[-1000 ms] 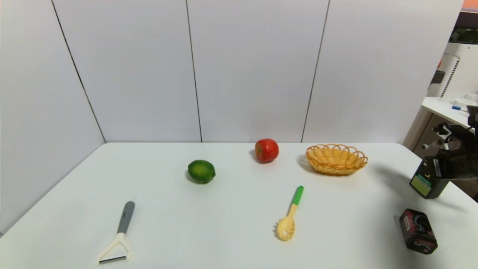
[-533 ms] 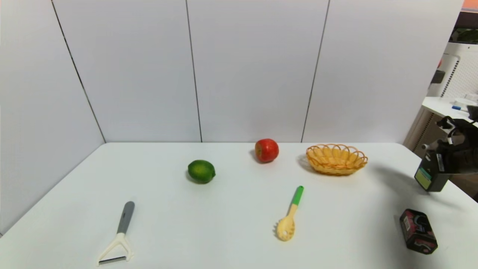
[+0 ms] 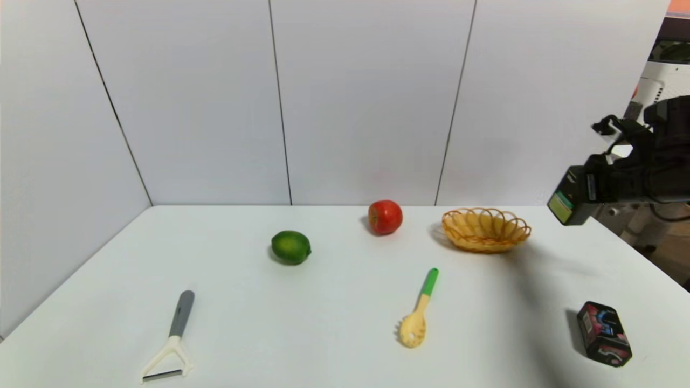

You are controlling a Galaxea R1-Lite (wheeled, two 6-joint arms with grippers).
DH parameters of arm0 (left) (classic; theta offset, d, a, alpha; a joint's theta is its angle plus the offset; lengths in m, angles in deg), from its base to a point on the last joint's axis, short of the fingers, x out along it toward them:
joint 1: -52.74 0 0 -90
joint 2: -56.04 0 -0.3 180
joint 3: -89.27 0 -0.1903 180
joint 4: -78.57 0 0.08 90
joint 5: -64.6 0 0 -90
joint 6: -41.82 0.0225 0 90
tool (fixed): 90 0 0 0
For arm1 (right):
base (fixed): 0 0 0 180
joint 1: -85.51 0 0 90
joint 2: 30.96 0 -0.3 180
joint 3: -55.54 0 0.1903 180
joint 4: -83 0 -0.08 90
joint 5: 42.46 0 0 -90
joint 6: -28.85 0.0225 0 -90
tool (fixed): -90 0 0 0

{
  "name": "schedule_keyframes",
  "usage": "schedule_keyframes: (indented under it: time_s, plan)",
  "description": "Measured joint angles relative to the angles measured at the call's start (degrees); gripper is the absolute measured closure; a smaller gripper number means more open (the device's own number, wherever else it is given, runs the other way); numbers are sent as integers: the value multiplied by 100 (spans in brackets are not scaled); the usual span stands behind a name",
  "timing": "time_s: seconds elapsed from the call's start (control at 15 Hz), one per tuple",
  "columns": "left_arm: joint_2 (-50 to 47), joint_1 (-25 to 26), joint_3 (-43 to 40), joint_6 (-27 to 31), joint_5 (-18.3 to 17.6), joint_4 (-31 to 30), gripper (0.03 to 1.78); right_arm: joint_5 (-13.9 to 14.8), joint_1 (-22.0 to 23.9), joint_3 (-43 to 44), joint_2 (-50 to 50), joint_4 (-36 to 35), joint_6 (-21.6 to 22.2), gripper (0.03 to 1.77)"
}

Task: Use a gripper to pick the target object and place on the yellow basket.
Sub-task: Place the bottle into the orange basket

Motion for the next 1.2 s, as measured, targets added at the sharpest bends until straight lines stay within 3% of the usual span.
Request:
schedule_keyframes:
  time_s: [0.13,0.27,0.47,0.6,0.8,0.93,1.2]
  plan:
    - [0,0,0,0,0,0,12,-16,-374,201,-24,0,94,114]
    - [0,2,0,0,0,0,12,-261,-614,391,22,1,44,114]
    - [0,0,0,0,0,0,12,-1022,-683,635,210,180,-345,114]
    - [0,0,0,2,0,0,12,-1613,-656,916,406,736,-827,114]
    - [0,0,0,0,0,0,12,-2224,-630,1139,753,1026,-1287,114]
    - [0,2,0,0,0,0,12,-2345,-628,1178,963,994,-1545,114]
    - [0,0,0,0,0,0,12,-2354,-617,1310,1370,778,-1610,114]
